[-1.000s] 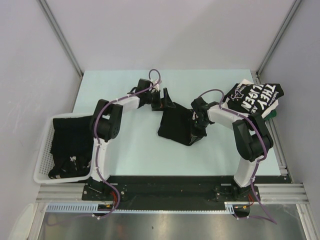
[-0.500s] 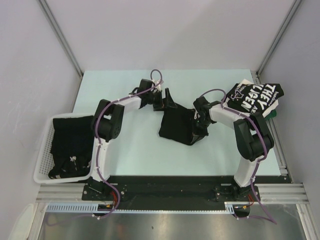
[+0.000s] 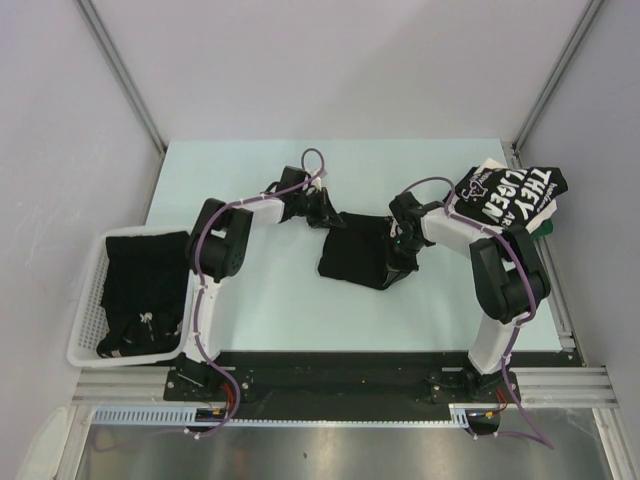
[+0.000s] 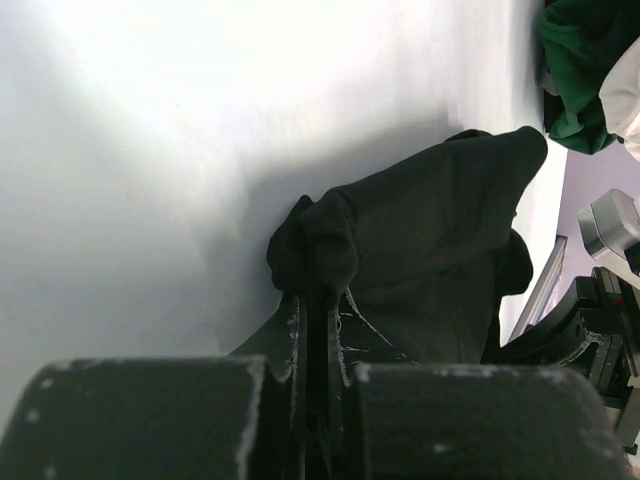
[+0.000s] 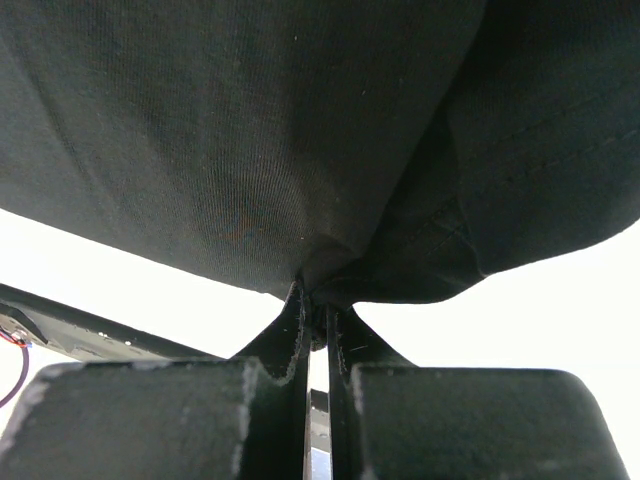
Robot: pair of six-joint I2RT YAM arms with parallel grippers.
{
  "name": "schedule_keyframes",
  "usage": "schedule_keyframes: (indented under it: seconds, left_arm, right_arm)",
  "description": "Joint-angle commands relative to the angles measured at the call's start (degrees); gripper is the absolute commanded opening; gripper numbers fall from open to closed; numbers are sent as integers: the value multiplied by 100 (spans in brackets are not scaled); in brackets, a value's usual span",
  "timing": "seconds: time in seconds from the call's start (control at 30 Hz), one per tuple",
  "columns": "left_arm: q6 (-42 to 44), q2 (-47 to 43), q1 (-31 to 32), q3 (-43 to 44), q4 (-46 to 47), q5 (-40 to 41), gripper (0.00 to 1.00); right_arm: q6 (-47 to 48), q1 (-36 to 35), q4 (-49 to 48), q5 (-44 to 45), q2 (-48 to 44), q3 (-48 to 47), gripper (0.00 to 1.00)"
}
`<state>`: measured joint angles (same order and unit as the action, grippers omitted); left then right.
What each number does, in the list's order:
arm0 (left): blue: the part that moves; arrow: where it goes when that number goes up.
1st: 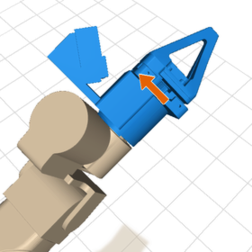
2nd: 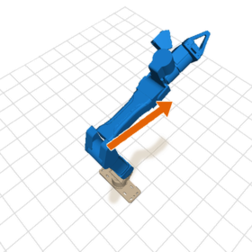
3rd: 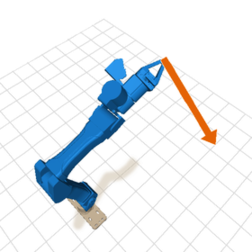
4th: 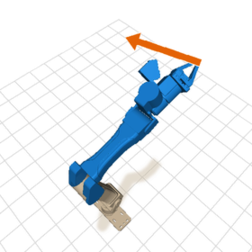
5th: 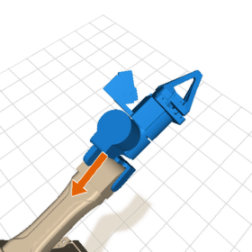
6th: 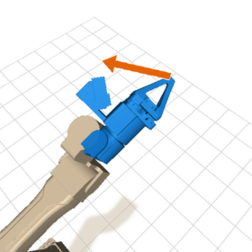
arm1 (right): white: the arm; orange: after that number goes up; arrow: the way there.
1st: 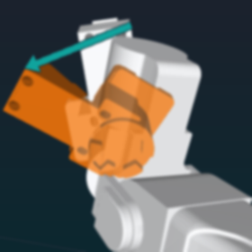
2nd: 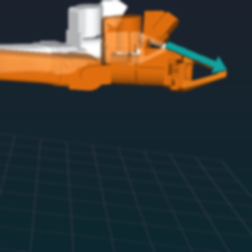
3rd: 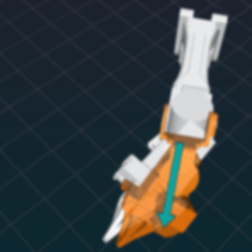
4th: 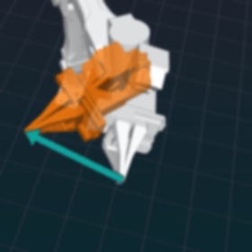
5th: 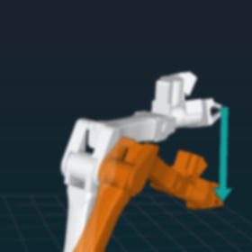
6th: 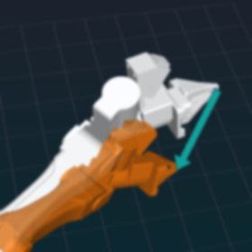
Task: Fold and stack the t-shirts
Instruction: Put the neatly folded tshirt into the corner of the board with both arms
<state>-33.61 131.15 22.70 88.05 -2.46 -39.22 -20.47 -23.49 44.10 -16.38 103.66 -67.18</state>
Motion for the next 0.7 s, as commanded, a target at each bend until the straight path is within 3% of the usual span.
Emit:
schedule_keyframes:
  seconds: [0.0, 0.43, 0.67]
  left_arm:
    - [73, 244, 94, -157, -483, 143, 0]
    - [91, -353, 94, 27, -273, -182, 0]
    - [-680, -906, 94, 265, 543, -648, 0]
  right_arm:
    - [96, 11, 99, -32, -258, 20, 0]
    - [-27, 318, 231, 82, -1083, -102, 0]
    - [122, 599, 626, 302, -1304, -961, 0]
